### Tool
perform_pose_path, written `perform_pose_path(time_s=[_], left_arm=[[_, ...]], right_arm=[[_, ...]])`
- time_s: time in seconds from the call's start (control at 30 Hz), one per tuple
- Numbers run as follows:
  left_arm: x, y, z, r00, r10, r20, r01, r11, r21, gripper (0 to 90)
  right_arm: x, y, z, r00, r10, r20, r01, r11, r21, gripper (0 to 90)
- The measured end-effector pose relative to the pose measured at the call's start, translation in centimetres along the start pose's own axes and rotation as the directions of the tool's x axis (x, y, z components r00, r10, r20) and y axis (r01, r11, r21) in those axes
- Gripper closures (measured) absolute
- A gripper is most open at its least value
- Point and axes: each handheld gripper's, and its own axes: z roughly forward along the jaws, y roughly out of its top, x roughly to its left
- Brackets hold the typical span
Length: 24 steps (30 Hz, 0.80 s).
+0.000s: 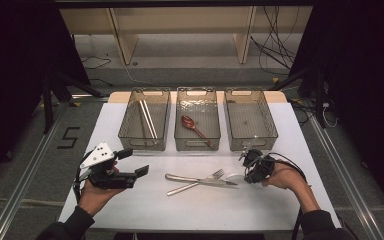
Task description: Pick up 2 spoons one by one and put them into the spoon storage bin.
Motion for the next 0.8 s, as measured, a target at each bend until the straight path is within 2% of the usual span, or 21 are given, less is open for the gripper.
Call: perform_pose_path(time_s=[0.13, 0.27, 0.37, 0.6, 0.8], left_arm=[[0.0, 0.0, 0.0, 1.0000, -0.002, 0.000, 0.002, 1.0000, 0.000, 15.6], [0.0, 0.0, 0.0, 1.0000, -0.001, 0.000, 0.001, 1.0000, 0.000, 15.6], [0.1, 0.0, 0.0, 1.0000, -0.001, 0.000, 0.001, 1.0000, -0.001, 15.6], [0.1, 0.0, -0.1, 1.0000, 0.000, -0.002, 0.000, 1.0000, -0.001, 15.6], [0.1, 0.0, -0.1, 1.0000, -0.002, -0.003, 0.002, 1.0000, -0.004, 15.6]], right_arm=[[0.1, 0.0, 0.0, 0.9993, -0.035, -0.012, 0.035, 0.999, 0.000, 84.7], [0.3, 0.1, 0.0, 0.9992, -0.036, -0.017, 0.036, 0.999, 0.000, 86.1], [0.0, 0.0, 0.0, 0.9999, -0.012, -0.002, 0.012, 1.000, -0.004, 86.2], [-0.5, -0.3, -0.9, 0.9993, 0.037, 0.003, -0.037, 0.998, -0.051, 86.2], [-0.9, -0.3, -1.6, 0.9961, 0.087, 0.010, -0.086, 0.991, -0.107, 86.1]])
